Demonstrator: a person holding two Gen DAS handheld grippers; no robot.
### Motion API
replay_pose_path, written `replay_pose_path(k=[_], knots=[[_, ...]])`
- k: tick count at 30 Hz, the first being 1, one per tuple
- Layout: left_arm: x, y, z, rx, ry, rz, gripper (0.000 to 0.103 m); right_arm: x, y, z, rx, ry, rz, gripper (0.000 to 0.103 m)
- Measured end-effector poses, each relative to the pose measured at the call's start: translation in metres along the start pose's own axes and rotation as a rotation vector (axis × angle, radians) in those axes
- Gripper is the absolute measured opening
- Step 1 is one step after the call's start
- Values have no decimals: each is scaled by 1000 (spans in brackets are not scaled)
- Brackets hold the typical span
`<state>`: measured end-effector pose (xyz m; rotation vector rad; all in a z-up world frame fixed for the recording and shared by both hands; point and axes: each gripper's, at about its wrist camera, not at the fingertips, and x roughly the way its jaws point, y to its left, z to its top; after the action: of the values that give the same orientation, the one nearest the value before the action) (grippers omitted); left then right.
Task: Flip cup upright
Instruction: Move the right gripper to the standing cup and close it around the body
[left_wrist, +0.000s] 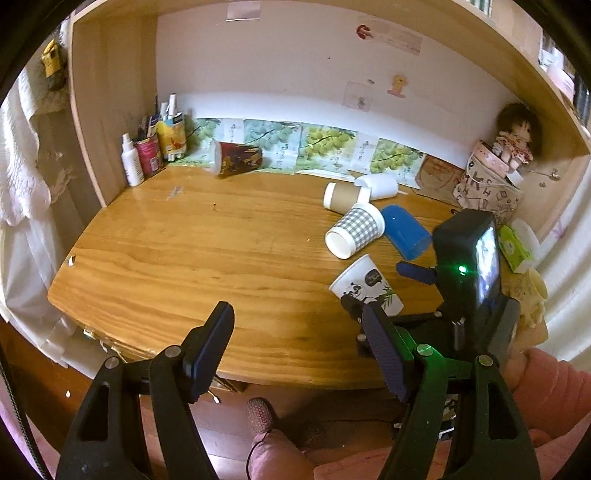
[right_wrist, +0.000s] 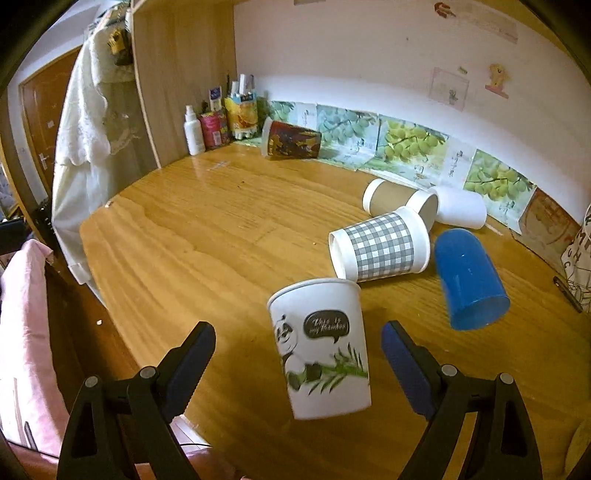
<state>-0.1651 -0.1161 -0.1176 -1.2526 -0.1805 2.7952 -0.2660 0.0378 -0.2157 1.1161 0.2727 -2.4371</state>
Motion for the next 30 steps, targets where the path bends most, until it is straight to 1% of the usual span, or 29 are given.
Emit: replay_pose_path(k=[7,12,22,24,26,27,29,30], knots=[[4,10,-3,-27,38,10,76,25,-3,4,-6,20,-35,92],[7,13,-1,-28,53,6,76,37,-2,5,-14,41,-32,92],[10,15,3,-14,69,6,76,52,0,2,-40,85,-51,92],[10,15,4,-14,72,5,76,53,-2,2,-35,88,-45,90],[11,15,4,-11,74,2,76,53,-4,2,-29,86,-29,84],[11,15,5,-8,76,-1,76,54,-4,3,-26,87,-34,83],[12,14,4,-5,81,-5,76,55,-6,3,-16,88,-33,72],[12,14,4,-5,83,-7,76,56,-7,3,-7,93,-32,70]])
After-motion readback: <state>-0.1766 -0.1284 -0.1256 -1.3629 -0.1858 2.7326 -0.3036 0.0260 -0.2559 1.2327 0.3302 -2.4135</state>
